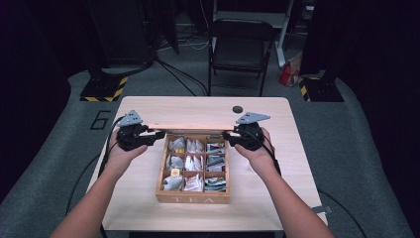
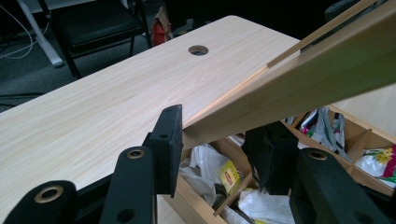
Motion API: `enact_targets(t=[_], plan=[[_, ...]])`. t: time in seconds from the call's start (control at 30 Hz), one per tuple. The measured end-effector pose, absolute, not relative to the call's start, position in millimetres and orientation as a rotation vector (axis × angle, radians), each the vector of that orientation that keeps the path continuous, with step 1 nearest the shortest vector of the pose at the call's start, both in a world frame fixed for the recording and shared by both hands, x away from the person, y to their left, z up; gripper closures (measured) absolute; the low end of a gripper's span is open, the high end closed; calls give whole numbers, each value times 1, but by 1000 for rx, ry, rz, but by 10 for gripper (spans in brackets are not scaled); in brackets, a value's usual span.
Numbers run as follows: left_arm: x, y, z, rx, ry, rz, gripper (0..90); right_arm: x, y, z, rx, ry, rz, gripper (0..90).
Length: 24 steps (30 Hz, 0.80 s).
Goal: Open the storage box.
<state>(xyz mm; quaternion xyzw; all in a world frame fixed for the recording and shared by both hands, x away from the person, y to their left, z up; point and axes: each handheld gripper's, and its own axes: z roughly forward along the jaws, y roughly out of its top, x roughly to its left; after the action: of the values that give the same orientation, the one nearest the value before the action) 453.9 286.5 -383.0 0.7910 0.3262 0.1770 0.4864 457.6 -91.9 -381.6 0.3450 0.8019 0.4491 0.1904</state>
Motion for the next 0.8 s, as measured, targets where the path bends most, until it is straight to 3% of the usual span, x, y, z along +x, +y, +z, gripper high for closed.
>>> enact_targets(t=[0.8], plan=[[476,286,-385,1887,812,444,593,479,-88,-384,1026,2227,1266,564]])
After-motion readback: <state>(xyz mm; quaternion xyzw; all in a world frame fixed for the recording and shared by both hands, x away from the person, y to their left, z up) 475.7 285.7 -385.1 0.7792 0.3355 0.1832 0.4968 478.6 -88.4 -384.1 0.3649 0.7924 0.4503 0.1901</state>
